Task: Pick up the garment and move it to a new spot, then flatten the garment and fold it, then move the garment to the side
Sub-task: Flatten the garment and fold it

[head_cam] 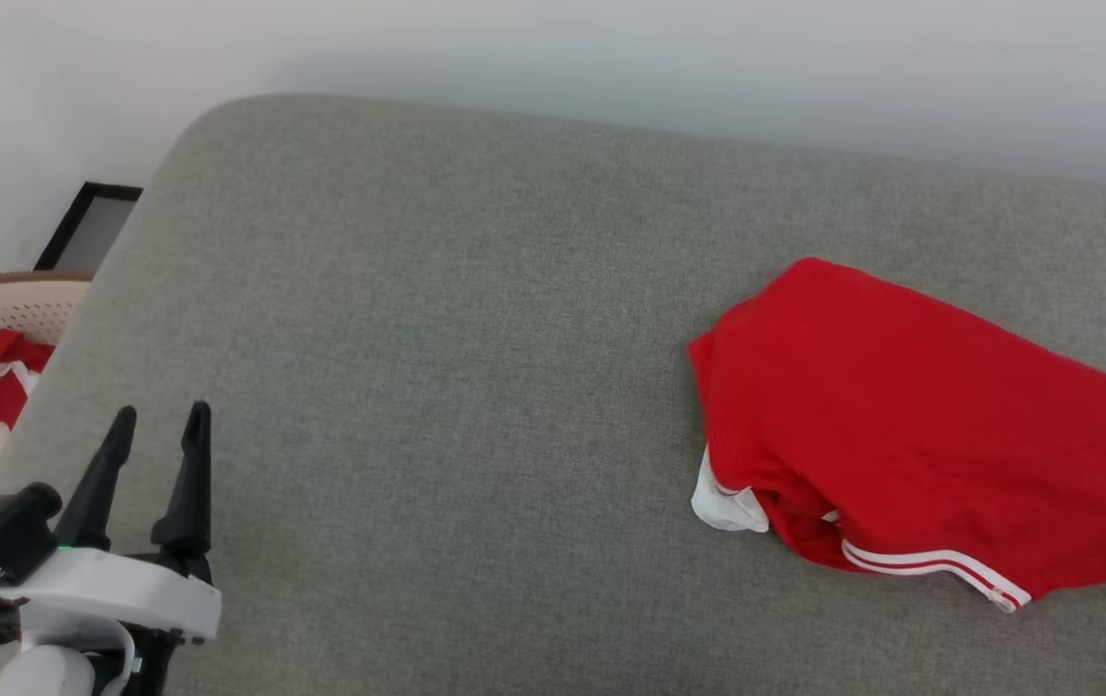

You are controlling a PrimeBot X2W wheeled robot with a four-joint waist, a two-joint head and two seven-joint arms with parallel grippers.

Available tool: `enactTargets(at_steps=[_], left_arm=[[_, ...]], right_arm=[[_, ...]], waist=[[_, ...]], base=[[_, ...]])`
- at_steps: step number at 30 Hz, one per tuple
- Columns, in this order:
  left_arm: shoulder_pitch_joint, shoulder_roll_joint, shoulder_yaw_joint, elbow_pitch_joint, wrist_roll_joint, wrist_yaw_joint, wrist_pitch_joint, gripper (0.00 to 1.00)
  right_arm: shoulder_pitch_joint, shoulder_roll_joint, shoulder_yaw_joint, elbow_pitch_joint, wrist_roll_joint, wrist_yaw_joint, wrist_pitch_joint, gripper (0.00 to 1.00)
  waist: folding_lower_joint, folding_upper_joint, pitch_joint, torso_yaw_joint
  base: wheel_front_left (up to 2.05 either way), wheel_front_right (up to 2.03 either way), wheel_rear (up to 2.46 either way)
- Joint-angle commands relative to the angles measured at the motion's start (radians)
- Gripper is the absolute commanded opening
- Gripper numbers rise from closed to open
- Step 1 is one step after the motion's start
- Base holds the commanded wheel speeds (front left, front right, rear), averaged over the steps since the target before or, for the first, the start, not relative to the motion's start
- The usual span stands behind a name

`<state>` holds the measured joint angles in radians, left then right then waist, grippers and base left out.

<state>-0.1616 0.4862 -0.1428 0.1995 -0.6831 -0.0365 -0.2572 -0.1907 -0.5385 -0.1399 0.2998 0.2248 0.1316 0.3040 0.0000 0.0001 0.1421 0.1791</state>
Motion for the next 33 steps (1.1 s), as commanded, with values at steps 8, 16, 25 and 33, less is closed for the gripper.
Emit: enactTargets(at_steps=[8,16,25,33], left_arm=[[-0.031,0.004,-0.015,0.018,0.004,-0.016,0.004,1.00],[-0.040,0.020,-0.030,0.011,-0.004,-0.023,0.036,1.00],[-0.059,0.044,-0.063,-0.055,-0.050,-0.021,0.188,1.00],[-0.128,0.059,-0.116,-0.153,-0.125,-0.010,0.428,1.00]], right_arm=[[-0.067,0.029,0.001,0.221,0.031,-0.002,-0.028,0.00],[-0.140,0.029,0.076,0.379,0.114,-0.002,-0.006,1.00],[-0.186,-0.005,0.173,0.356,0.208,-0.002,0.053,1.00],[-0.177,-0.003,0.165,0.240,0.207,-0.002,-0.054,1.00]], waist=[[0.0000,-0.0001,0.014,0.004],[0.0000,-0.0001,-0.010,-0.014],[0.0000,-0.0001,-0.049,-0.082],[0.0000,-0.0001,-0.074,-0.169]], base=[[0.00,0.00,0.00],[0.00,0.00,0.00],[0.00,0.00,0.00],[0.00,0.00,0.00]])
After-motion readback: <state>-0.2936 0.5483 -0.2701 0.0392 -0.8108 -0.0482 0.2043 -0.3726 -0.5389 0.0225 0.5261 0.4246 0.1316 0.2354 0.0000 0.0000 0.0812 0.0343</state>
